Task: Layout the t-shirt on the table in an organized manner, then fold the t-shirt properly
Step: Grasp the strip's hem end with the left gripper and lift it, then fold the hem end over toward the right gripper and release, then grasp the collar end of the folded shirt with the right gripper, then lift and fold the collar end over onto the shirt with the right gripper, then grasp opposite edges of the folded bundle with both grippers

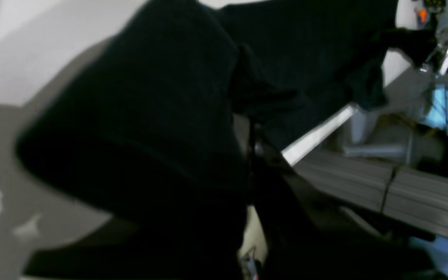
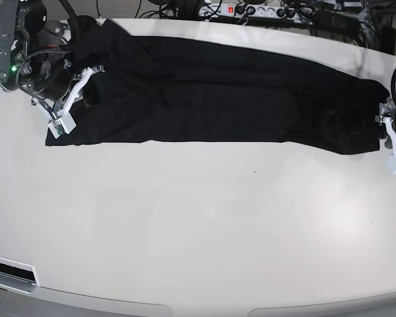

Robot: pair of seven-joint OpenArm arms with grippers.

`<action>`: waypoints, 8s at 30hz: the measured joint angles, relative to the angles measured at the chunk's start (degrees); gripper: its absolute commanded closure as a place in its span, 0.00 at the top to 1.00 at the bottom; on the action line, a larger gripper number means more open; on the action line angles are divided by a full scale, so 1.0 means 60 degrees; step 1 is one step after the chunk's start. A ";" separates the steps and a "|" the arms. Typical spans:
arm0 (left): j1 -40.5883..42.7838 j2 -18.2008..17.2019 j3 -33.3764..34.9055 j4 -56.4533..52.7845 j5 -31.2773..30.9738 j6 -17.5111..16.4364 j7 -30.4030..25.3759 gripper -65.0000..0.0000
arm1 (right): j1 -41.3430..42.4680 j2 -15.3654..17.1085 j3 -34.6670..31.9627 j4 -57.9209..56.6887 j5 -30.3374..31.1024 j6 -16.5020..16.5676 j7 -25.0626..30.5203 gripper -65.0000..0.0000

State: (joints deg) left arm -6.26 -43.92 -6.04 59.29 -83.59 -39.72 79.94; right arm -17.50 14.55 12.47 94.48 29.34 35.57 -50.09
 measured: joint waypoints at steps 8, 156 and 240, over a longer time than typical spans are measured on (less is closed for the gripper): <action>0.1213 0.0229 0.0007 0.3333 0.0004 0.0007 0.0073 0.00 | 0.0018 -0.0004 0.0000 0.0000 -0.0007 -0.0073 0.0091 0.00; 0.2335 0.1475 -0.3836 0.4528 0.1330 0.0007 -0.1249 0.00 | 0.0455 -0.0288 0.3308 -0.2878 0.5996 0.0674 -0.2991 0.00; 0.2441 0.2801 0.1443 0.7278 0.2637 -0.0011 -0.1563 0.00 | 0.3723 -0.1763 -0.3228 -0.0317 -0.1115 0.0397 -0.0474 0.00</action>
State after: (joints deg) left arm 8.38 -27.11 2.61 102.96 -67.77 -39.79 70.57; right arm 4.84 3.97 -6.90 92.58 22.65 37.95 -52.93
